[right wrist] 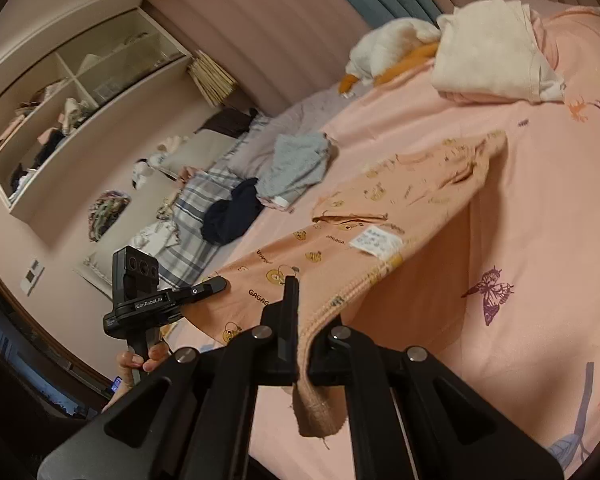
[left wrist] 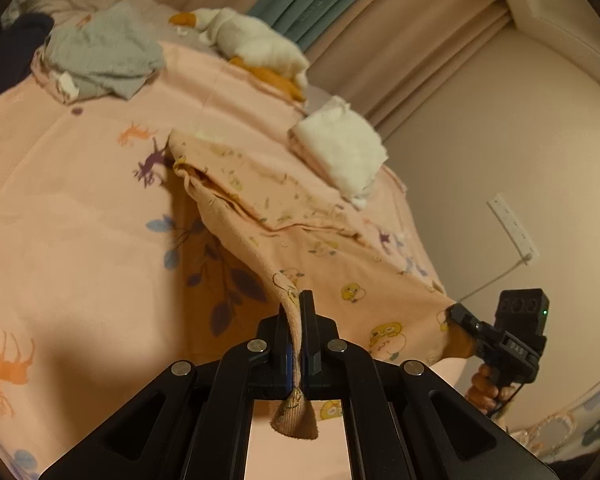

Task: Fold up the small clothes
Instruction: 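Lift the hem with both tools and fold it toward the collar, then lower the hem onto the garment and open both tools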

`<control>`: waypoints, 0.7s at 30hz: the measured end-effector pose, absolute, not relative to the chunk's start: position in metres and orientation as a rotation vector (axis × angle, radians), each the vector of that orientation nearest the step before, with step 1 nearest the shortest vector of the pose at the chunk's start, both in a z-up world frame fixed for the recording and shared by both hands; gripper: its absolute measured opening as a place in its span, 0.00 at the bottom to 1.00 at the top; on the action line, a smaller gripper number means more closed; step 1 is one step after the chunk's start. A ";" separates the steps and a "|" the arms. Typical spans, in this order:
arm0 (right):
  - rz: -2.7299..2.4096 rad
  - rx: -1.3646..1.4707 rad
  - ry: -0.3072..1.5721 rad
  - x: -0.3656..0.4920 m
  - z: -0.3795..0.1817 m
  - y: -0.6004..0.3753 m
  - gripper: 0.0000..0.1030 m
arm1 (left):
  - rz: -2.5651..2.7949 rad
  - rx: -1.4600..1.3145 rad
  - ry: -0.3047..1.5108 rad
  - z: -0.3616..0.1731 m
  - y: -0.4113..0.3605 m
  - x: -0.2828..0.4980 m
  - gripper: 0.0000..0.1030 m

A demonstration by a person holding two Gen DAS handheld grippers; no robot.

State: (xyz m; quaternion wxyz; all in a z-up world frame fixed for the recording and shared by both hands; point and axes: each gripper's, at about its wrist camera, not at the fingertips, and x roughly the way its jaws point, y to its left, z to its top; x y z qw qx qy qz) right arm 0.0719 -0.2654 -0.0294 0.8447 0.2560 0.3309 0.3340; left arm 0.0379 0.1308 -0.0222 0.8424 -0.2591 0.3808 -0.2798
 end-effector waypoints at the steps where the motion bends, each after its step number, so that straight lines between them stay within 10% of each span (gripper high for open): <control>1: 0.710 0.545 0.694 0.070 -0.028 -0.267 0.03 | -0.600 -0.548 0.798 -0.019 0.132 0.035 0.00; 21: 0.602 0.751 0.797 0.157 -0.041 -0.314 0.05 | -0.485 -0.569 0.867 -0.014 0.152 0.113 0.00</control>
